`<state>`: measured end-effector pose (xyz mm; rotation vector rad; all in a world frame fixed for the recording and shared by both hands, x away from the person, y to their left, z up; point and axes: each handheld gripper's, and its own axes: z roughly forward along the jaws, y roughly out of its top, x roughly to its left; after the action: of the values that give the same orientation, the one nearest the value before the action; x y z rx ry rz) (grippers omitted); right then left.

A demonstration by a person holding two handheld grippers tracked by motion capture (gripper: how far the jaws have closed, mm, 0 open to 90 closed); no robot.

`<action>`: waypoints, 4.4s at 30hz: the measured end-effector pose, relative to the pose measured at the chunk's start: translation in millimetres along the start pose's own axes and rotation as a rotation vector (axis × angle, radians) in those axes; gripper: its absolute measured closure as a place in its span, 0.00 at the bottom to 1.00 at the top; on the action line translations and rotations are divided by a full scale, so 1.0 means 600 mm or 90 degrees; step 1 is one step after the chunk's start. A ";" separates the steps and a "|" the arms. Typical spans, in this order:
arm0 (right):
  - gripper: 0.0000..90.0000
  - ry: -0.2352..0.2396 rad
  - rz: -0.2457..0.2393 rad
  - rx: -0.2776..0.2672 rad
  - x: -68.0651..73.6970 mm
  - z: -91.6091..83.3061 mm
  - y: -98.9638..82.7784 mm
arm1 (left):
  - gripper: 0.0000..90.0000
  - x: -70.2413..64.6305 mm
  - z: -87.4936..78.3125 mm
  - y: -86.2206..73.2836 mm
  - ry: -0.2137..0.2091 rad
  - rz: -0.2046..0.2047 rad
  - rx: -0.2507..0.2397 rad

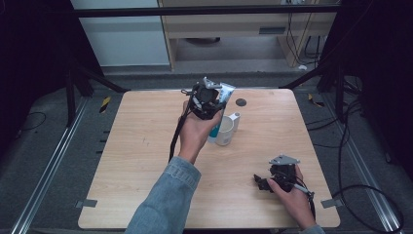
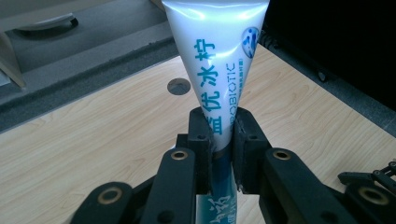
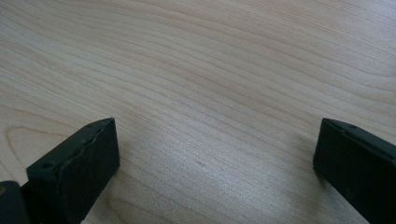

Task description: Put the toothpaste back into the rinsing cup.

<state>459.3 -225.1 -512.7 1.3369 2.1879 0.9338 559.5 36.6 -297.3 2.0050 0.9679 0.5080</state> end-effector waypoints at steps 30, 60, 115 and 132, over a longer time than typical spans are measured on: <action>0.01 0.000 -0.001 -0.002 0.000 0.000 0.000 | 0.88 -0.010 0.010 0.026 0.002 0.007 -0.025; 0.01 0.000 0.002 0.000 0.000 0.000 0.000 | 0.88 0.001 0.045 0.031 0.019 -0.021 -0.109; 0.01 -0.001 -0.004 -0.001 -0.001 0.000 0.000 | 0.88 -0.030 0.073 -0.030 0.075 0.039 -0.206; 0.01 -0.002 -0.005 -0.001 -0.001 0.000 0.000 | 0.88 -0.014 0.108 -0.074 0.081 0.013 -0.195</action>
<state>459.5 -225.5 -512.9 1.3275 2.1882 0.9283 576.2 13.1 -370.5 1.7256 0.8857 0.7550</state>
